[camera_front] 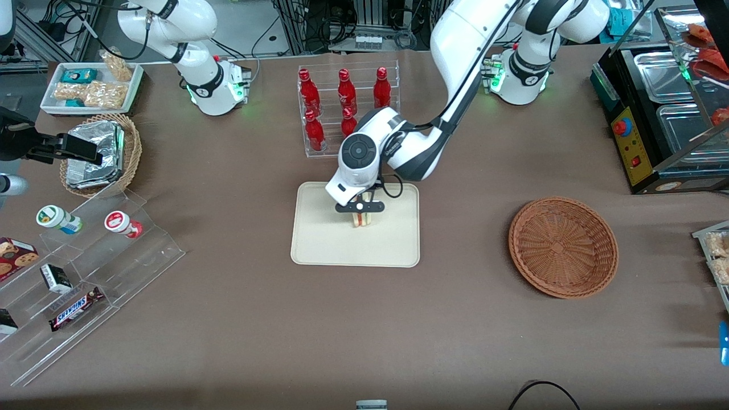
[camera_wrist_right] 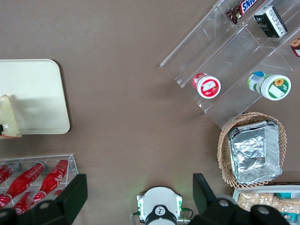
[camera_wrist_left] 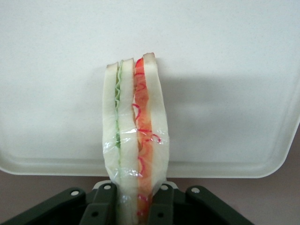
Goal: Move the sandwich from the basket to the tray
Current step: 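Lower the sandwich onto the tray and open the left gripper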
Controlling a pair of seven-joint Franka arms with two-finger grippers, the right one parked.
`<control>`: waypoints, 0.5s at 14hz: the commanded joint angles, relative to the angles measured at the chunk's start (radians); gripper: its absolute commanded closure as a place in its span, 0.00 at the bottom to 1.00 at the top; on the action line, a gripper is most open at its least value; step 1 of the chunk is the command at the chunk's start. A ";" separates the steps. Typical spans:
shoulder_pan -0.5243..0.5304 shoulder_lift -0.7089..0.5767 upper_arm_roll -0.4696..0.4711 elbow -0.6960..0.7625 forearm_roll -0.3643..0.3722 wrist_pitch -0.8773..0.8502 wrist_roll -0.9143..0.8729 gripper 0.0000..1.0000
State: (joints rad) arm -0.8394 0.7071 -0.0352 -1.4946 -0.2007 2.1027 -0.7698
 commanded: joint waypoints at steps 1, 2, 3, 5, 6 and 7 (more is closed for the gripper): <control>-0.006 0.032 0.014 0.048 -0.013 -0.007 -0.008 0.74; -0.006 0.037 0.014 0.047 -0.013 -0.007 -0.009 0.67; -0.007 0.038 0.014 0.047 -0.013 -0.007 -0.012 0.46; -0.012 0.038 0.014 0.047 -0.008 -0.007 -0.052 0.34; -0.012 0.041 0.014 0.047 -0.006 -0.007 -0.065 0.13; -0.012 0.044 0.015 0.050 -0.006 -0.007 -0.068 0.00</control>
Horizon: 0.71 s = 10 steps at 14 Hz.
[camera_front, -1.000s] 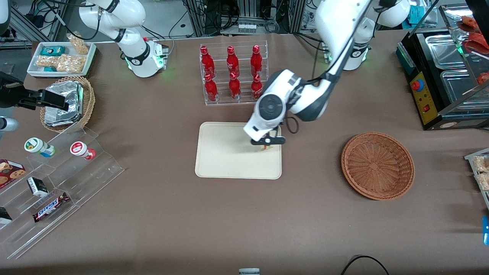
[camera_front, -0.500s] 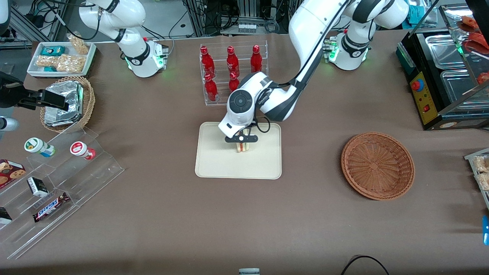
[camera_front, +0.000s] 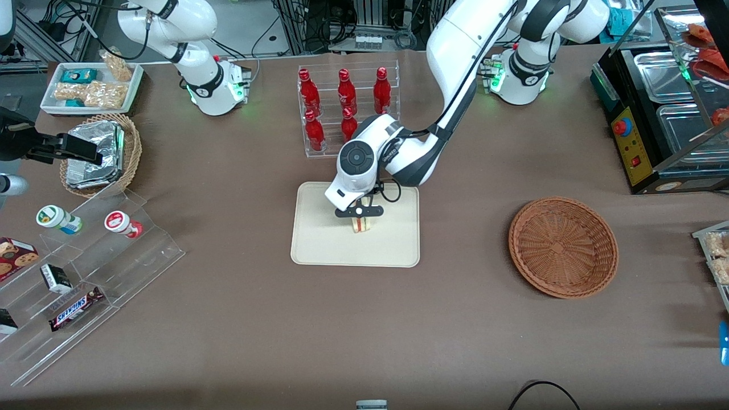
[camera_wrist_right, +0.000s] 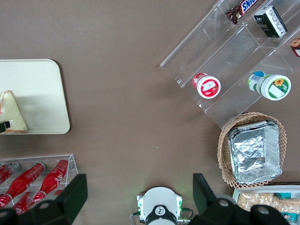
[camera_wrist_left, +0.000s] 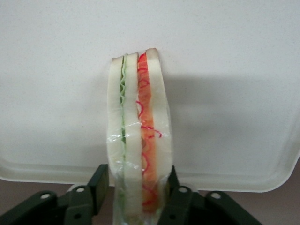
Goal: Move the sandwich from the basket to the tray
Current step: 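Lower the sandwich onto the tray and open the left gripper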
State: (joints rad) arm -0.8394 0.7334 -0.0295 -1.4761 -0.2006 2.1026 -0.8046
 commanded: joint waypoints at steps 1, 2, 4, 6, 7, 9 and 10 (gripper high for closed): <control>-0.012 0.015 0.010 0.031 -0.005 -0.007 -0.036 0.00; -0.009 0.009 0.011 0.033 -0.005 -0.009 -0.045 0.00; -0.001 -0.024 0.017 0.033 -0.002 -0.029 -0.048 0.00; 0.031 -0.093 0.019 0.034 -0.003 -0.135 -0.045 0.00; 0.061 -0.133 0.019 0.034 -0.003 -0.189 -0.039 0.00; 0.136 -0.233 0.017 0.031 -0.002 -0.300 -0.031 0.00; 0.175 -0.276 0.017 0.026 -0.002 -0.350 -0.028 0.00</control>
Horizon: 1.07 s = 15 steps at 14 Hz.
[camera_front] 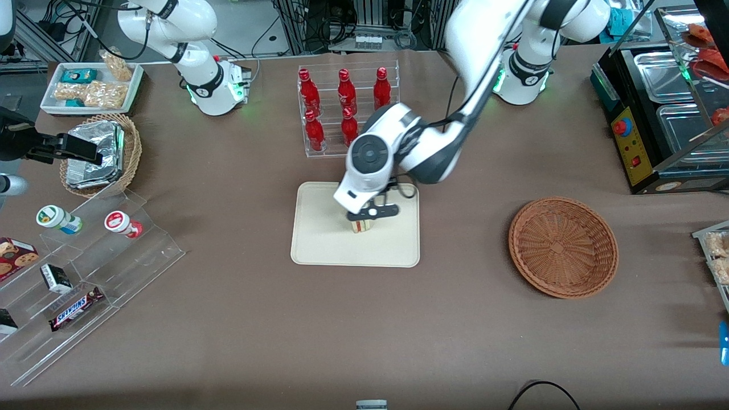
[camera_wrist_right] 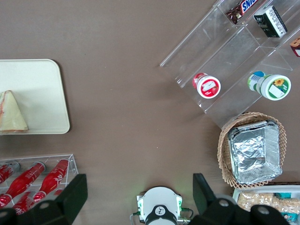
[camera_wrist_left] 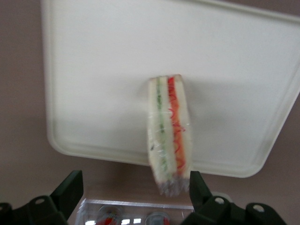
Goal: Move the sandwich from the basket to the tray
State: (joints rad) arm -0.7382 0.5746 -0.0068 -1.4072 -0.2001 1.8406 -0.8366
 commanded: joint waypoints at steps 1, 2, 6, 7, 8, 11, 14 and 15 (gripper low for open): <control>0.113 -0.160 -0.005 -0.044 -0.001 -0.159 0.028 0.00; 0.159 -0.198 -0.005 -0.045 0.001 -0.232 0.071 0.00; 0.418 -0.366 -0.005 -0.047 0.091 -0.562 0.342 0.00; 0.468 -0.393 -0.005 -0.046 0.123 -0.607 0.413 0.00; 0.531 -0.416 -0.005 -0.046 0.143 -0.633 0.476 0.00; 0.660 -0.462 -0.005 -0.041 0.201 -0.701 0.631 0.00; 0.770 -0.473 -0.005 -0.030 0.217 -0.735 0.774 0.00; 0.772 -0.470 -0.005 -0.007 0.215 -0.742 0.769 0.00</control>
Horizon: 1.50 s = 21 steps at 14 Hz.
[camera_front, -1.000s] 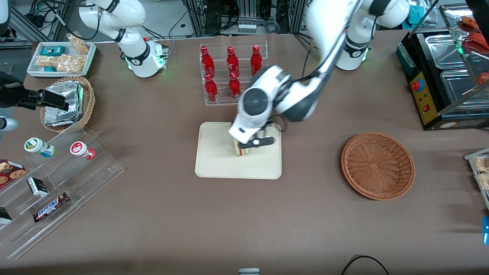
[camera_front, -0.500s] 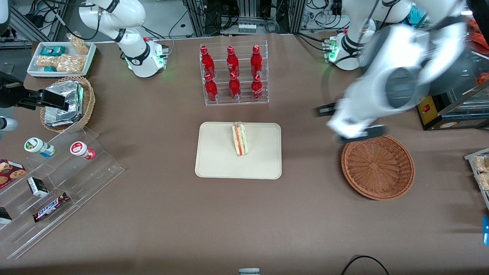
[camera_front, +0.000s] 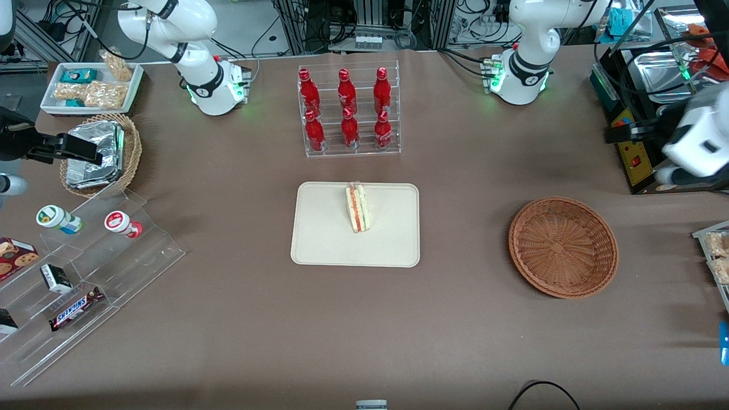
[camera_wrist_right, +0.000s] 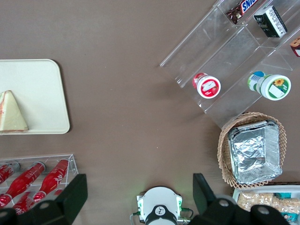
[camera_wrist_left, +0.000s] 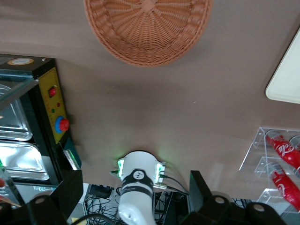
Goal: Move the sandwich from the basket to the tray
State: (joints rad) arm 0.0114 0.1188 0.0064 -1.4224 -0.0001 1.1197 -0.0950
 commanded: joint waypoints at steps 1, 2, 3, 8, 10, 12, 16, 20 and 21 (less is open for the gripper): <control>0.022 -0.008 -0.020 0.035 0.015 -0.040 0.028 0.00; 0.024 -0.004 -0.020 0.054 0.011 -0.044 0.023 0.00; 0.027 -0.001 -0.019 0.057 0.002 -0.035 0.021 0.00; 0.016 0.013 -0.022 0.054 -0.001 -0.046 -0.040 0.00; 0.018 -0.011 -0.023 0.036 -0.011 -0.063 -0.061 0.00; 0.015 -0.063 -0.025 -0.044 -0.012 -0.002 -0.063 0.00; 0.012 -0.160 -0.029 -0.191 -0.012 0.156 -0.139 0.00; 0.010 -0.151 -0.051 -0.176 -0.012 0.167 -0.160 0.00; 0.010 -0.147 -0.051 -0.168 -0.015 0.170 -0.160 0.00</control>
State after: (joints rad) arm 0.0278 -0.0095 -0.0472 -1.5768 -0.0056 1.2711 -0.2352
